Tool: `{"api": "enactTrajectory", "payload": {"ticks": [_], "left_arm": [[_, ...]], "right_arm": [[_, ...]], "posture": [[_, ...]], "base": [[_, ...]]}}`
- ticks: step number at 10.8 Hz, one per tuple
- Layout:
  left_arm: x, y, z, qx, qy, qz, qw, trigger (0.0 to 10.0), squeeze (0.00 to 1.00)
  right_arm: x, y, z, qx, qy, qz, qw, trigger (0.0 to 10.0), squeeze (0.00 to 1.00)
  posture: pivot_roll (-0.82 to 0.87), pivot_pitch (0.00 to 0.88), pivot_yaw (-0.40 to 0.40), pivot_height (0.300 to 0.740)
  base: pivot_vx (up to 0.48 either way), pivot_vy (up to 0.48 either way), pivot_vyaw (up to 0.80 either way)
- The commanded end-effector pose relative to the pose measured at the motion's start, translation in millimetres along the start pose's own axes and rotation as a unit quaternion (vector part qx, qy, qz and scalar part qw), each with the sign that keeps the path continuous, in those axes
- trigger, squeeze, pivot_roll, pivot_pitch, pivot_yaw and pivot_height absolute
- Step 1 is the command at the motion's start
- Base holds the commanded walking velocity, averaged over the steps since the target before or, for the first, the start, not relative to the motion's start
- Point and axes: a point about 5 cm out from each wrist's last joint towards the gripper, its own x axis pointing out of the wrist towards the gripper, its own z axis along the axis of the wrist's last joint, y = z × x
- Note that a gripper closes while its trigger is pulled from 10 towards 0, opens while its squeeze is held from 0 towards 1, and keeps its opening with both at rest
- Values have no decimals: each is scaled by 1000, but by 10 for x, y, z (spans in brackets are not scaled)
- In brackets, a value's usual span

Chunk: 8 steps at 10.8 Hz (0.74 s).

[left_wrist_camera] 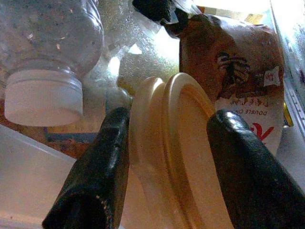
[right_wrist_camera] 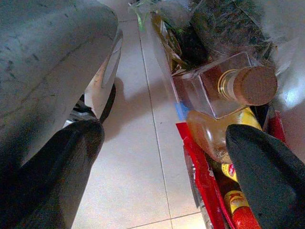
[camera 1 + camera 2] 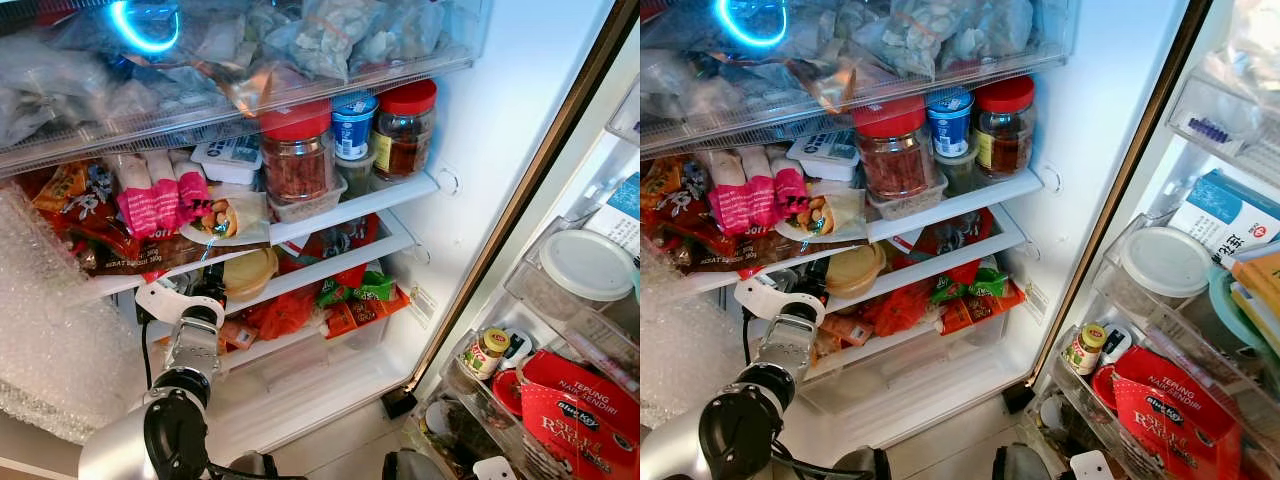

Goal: Restocking fridge

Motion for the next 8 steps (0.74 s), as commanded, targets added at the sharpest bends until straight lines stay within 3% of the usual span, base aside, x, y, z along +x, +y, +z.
{"api": "enactTrajectory", "payload": {"ticks": [1, 4, 7, 8], "left_arm": [[24, -64, 76, 16, -15, -26, 999, 10000, 1000], [-11, -22, 13, -21, -15, -20, 999, 10000, 1000], [-9, -19, 40, -29, -16, -27, 999, 10000, 1000], [-26, 8, 29, -30, -13, -26, 999, 10000, 0]], "right_arm": [[33, 122, 114, 4, -19, 18, 1000, 10000, 0], [35, 103, 136, 2, -19, 17, 1000, 10000, 0], [34, 80, 151, 0, -20, 15, 1000, 10000, 0], [35, 76, 157, -2, -20, 15, 1000, 10000, 0]], "posture": [[-91, 0, 50, 646], [-82, 0, 44, 646], [-72, 0, 42, 646], [-68, 0, 42, 646]], "base": [[0, 0, 0], [0, 0, 0], [0, 0, 0], [0, 0, 0]]}}
